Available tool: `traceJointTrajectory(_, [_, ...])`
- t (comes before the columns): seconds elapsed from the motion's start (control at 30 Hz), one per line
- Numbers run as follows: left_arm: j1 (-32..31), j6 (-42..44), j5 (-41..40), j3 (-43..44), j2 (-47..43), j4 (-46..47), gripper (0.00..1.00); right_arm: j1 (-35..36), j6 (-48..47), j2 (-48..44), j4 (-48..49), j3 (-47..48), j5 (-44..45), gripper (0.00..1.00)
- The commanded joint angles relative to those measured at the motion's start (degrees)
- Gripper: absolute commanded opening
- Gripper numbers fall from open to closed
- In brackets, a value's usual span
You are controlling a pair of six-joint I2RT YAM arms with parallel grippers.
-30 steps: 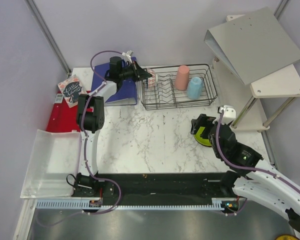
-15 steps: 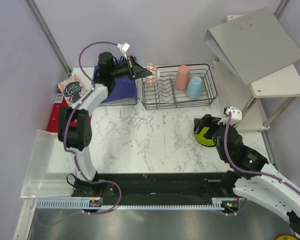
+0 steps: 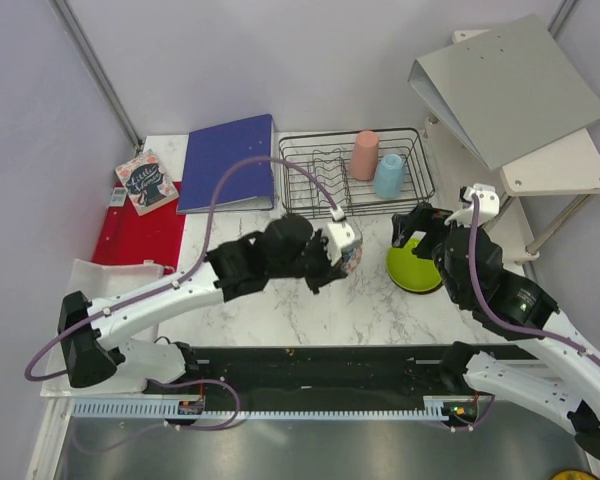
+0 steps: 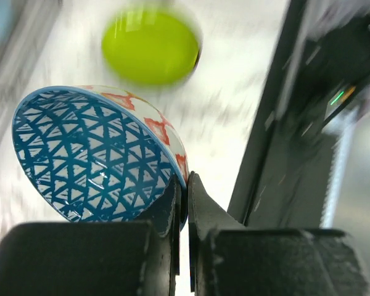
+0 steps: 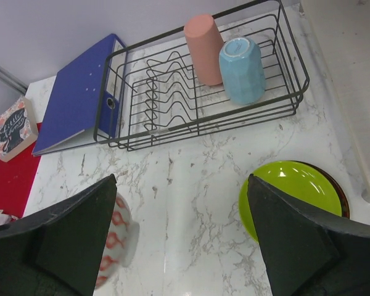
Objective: Unload the mixed dishes from the dish rack
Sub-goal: Pick up the bowl from the dish rack.
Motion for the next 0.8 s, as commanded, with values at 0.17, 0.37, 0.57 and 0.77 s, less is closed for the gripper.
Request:
traceJointTrajectory(0.17, [-18.22, 12.38, -38.38, -14.74, -7.97, -11.99, 0.02, 0.09, 3.13, 17.13, -21.29, 16.3, -7.53, 0.97])
traceJointTrajectory(0.37, [-22.99, 17.23, -44.59, -17.39, -5.33, -9.9, 0.02, 0.0, 0.49, 20.05, -21.39, 12.36, -14.93, 0.97])
traceJointTrajectory(0.57, [-23.26, 20.75, -37.4, -20.82, -5.51, -4.35, 0.02, 0.09, -2.85, 18.55, -16.29, 7.43, -24.51, 0.98])
traceJointTrajectory(0.77, [-23.26, 22.16, -29.41, -21.08, -3.84, -3.12, 0.02, 0.0, -3.9, 20.31, -14.1, 6.29, -28.46, 0.98])
